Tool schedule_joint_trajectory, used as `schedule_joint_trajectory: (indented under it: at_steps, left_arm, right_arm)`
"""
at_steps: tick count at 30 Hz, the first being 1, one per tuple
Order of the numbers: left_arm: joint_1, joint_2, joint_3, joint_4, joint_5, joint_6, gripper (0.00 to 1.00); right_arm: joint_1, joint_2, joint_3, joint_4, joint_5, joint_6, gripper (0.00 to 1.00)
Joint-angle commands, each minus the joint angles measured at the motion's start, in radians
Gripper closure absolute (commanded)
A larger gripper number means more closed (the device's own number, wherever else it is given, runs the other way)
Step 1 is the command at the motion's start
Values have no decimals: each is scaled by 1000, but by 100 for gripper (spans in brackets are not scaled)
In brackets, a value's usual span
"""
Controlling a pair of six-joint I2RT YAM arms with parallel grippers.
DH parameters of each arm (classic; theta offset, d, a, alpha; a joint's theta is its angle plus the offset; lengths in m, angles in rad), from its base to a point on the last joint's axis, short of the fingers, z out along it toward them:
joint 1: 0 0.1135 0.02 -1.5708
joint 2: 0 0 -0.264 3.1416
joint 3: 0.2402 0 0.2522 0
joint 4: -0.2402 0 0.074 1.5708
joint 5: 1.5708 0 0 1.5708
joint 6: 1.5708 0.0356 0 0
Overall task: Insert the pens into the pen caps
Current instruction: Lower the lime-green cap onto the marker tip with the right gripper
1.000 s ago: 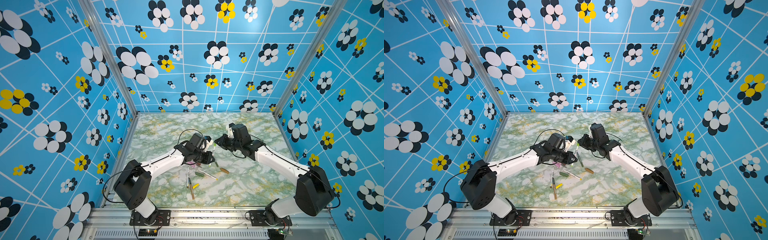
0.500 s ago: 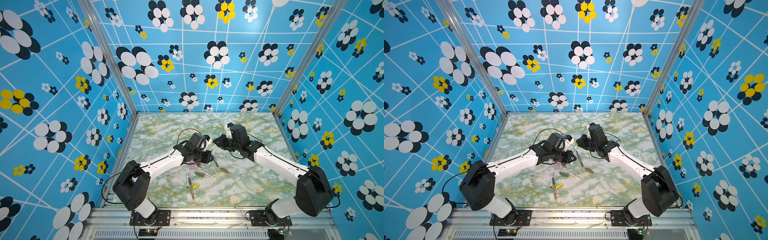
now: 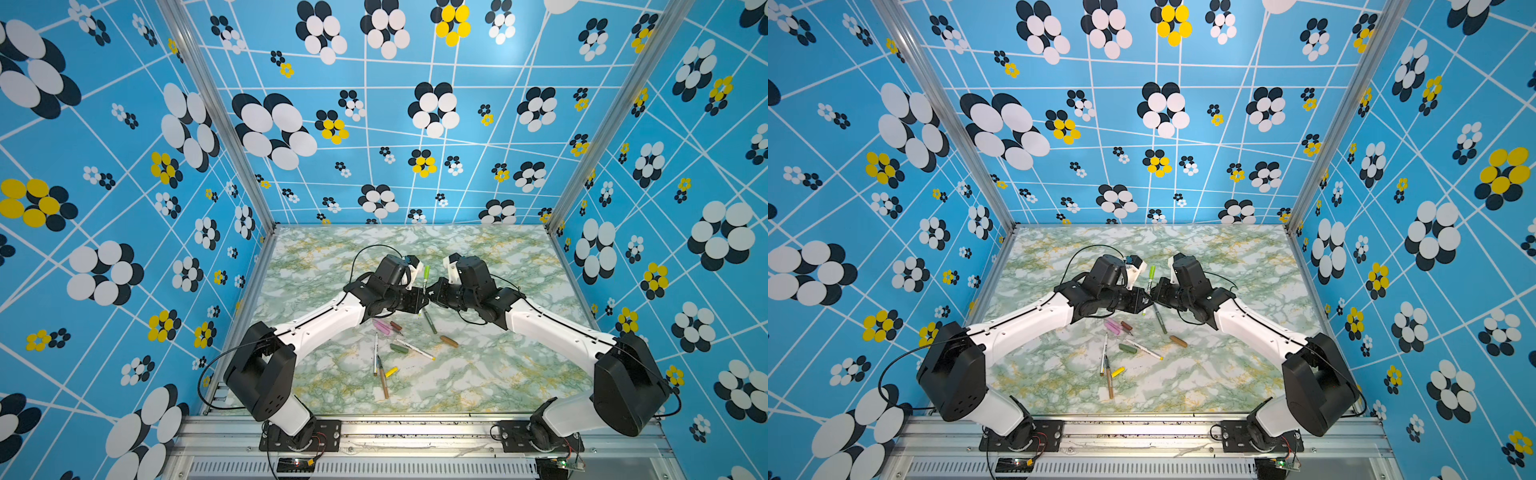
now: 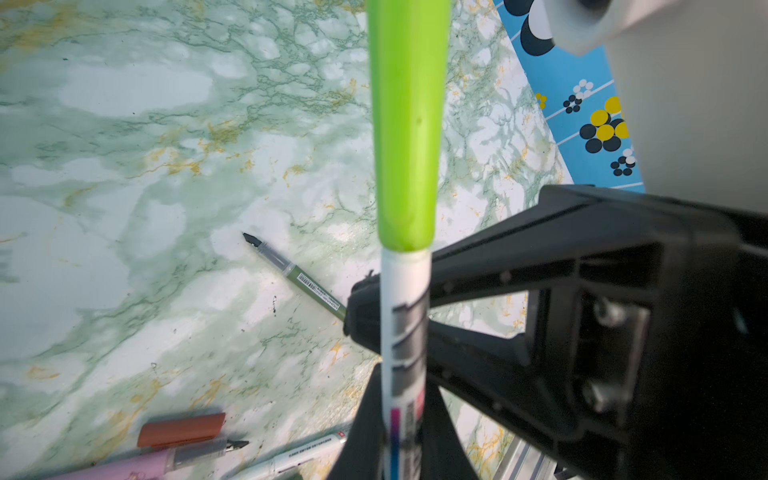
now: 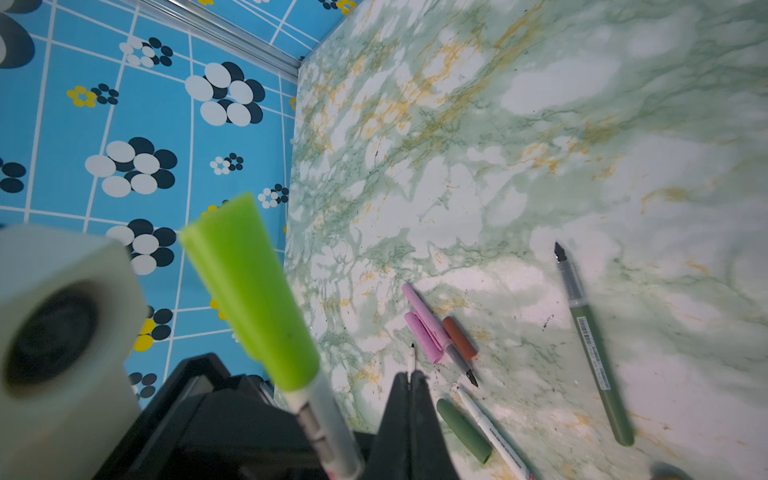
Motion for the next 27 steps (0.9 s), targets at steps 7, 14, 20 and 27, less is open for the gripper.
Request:
schedule_joint_trajectory:
  at_steps: [7,14,20,27]
  left_arm:
    - [6,-43,-17,24,8,41,100]
    - [6,-61,-44,20,54,86,100]
    - [3,-82,-67,29,96,101,100]
    - [-2,-109,-91,57,129,99,100]
  right_arm:
    - [-39,-127,28,-109,69,-104,82]
    - [-82,-198,65,-153,63,-200,59]
    - [-85,-183,100,-125,0,-232,45]
    - [-84,-95,153,-124,-25,-211,45]
